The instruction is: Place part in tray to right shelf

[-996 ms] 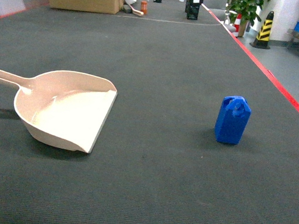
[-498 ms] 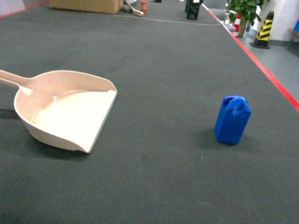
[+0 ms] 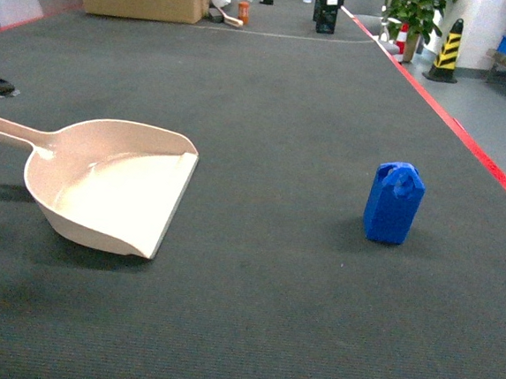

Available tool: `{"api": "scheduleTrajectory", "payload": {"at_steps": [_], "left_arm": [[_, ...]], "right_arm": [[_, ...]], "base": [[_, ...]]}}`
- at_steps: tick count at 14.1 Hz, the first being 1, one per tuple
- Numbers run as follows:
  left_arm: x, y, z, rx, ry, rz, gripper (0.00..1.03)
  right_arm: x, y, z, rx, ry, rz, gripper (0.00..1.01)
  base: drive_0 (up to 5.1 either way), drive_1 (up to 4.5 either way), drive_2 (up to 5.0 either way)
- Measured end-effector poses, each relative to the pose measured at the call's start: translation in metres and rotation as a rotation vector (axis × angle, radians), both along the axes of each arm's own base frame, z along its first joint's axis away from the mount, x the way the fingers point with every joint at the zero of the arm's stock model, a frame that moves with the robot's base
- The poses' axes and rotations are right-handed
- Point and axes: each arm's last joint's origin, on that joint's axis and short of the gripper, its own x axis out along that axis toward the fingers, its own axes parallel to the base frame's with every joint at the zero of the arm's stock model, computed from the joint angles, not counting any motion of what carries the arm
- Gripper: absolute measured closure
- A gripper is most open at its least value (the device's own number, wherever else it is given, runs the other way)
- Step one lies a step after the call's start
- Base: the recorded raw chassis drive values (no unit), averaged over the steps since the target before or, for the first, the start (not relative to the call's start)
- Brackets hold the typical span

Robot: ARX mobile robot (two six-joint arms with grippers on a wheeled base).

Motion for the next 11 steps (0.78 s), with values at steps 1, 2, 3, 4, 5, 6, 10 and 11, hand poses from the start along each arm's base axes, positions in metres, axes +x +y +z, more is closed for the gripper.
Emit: {"api": "scheduleTrajectory", "payload": {"at_steps": [1, 2, 3, 4, 5, 6, 10, 11], "left_arm": [[0.013, 0.003, -0.009, -0.009, 0.032, 0.01, 0.05], [0.023, 0.006, -0.017, -0.01, 0.058, 0.031, 0.05], [0.033, 0.009, -0.022, -0.013, 0.055, 0.042, 0.05], [0.041, 0.013, -0.022, -0.02, 0.044, 0.048, 0.05], [0.05, 0.017, -0.021, -0.02, 0.031, 0.059, 0.05], [0.058, 0.021, -0.021, -0.021, 0.024, 0.065, 0.05], [0.082, 0.04, -0.039, -0.057, -0.003, 0.082, 0.11], [0.087, 0.043, -0.043, -0.078, -0.004, 0.086, 0.23]], "right_arm": [[0.0, 0.0, 0.0, 0.0, 0.0, 0.0, 0.03], [0.0, 0.0, 0.0, 0.0, 0.0, 0.0, 0.03], [0.0, 0.0, 0.0, 0.0, 0.0, 0.0, 0.03], [0.0, 0.0, 0.0, 0.0, 0.0, 0.0, 0.03], [0.0, 0.0, 0.0, 0.0, 0.0, 0.0, 0.03], [0.0, 0.0, 0.0, 0.0, 0.0, 0.0, 0.03], [0.0, 0.0, 0.0, 0.0, 0.0, 0.0, 0.03], [0.0, 0.0, 0.0, 0.0, 0.0, 0.0, 0.03]], "base": [[0.0, 0.0, 0.0], [0.0, 0.0, 0.0], [0.0, 0.0, 0.0], [0.0, 0.0, 0.0], [0.0, 0.0, 0.0], [0.0, 0.0, 0.0], [0.0, 0.0, 0.0], [0.0, 0.0, 0.0]]}}
